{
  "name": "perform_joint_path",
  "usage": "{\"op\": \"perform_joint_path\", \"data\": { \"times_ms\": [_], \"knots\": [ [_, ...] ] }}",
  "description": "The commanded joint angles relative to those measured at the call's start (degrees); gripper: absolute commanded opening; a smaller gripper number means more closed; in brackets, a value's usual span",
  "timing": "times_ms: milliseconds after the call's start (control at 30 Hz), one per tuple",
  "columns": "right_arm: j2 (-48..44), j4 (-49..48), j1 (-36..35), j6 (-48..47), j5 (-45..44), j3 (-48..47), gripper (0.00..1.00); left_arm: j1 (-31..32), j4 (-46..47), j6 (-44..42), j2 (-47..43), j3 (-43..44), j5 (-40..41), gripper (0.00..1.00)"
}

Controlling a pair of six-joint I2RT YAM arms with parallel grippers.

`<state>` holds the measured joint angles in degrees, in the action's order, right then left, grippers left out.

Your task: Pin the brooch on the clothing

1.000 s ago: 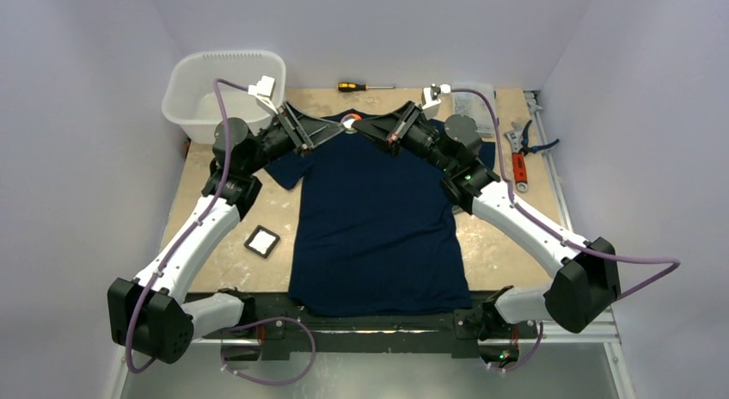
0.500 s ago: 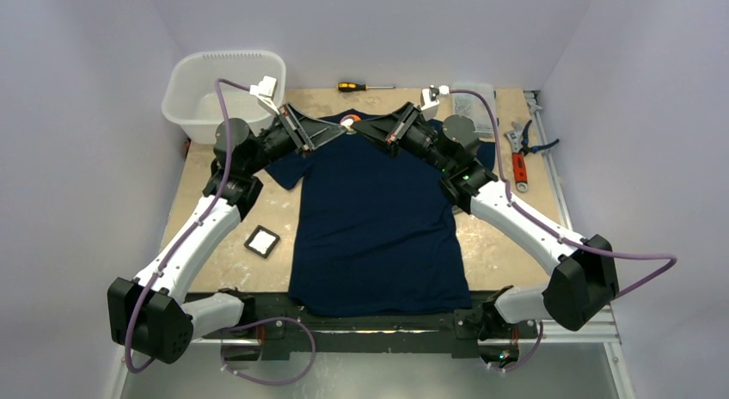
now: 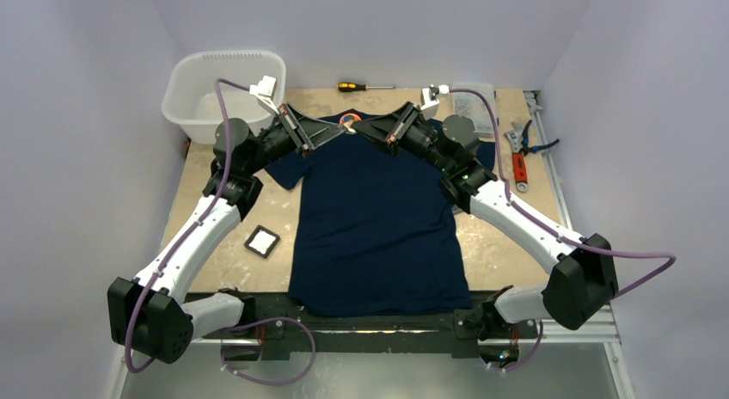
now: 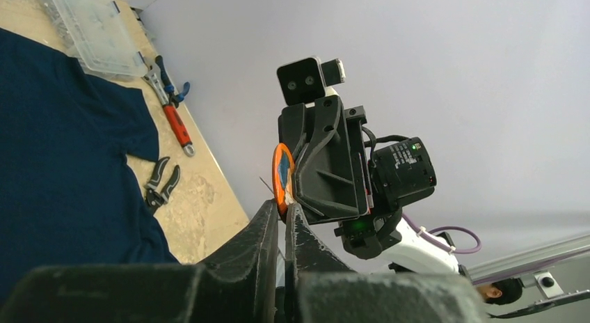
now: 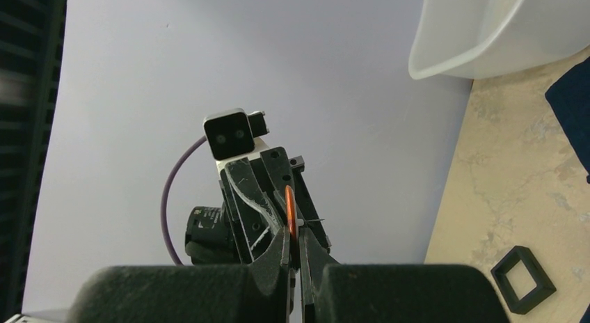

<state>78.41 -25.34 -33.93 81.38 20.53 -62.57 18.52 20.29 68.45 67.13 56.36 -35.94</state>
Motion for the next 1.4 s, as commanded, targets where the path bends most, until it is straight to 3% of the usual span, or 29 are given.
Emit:
{"op": "perform_joint_path", "data": {
  "times_ms": [0,100,233,333,567,700,767,933,1100,1367],
  "knots": [
    [0.34,-1.79,0.05,-1.76,1.53,-0.27,0.0,0.37,4.05,0.49,0.1,1.54,-1.54,0.0],
    [0.13,-0.25,0.08,-2.61,1.6,-0.72,0.0,0.37,4.01,1.55,-0.03,0.96,-0.55,0.0],
    [-1.25,5.93,0.21,-6.45,-1.18,-1.94,0.36,0.37,1.54,3.11,-0.71,0.6,2.42,0.0],
    [-2.0,9.18,0.37,-9.02,-3.58,-3.4,0.48,0.37,0.21,5.15,-1.53,-0.24,4.42,0.0],
    [-3.03,17.66,0.66,-12.61,-9.71,-7.34,0.49,0.28,-2.83,13.91,-1.74,-2.29,9.48,0.0],
    [-2.99,19.79,0.85,-12.55,-11.22,-8.64,0.46,0.22,-13.73,16.51,-2.02,-1.58,13.43,0.0],
    [-2.32,21.75,0.83,-12.48,-11.7,-9.91,0.44,-0.24,-14.8,19.09,-1.57,-3.02,12.91,0.0],
    [0.15,24.97,0.85,-10.97,-10.64,-11.8,0.38,-0.42,-5.6,27.91,-0.52,-10.71,10.26,0.0],
    [2.83,27.84,0.86,-8.52,-9.01,-11.83,0.35,-0.42,-1.75,30.12,-1.84,-13.89,11.83,0.0],
    [3.64,25.61,0.79,-7.84,-6.57,-8.42,0.44,-0.42,5.92,32.31,-1.41,-16.32,11.02,0.0]
  ]
}}
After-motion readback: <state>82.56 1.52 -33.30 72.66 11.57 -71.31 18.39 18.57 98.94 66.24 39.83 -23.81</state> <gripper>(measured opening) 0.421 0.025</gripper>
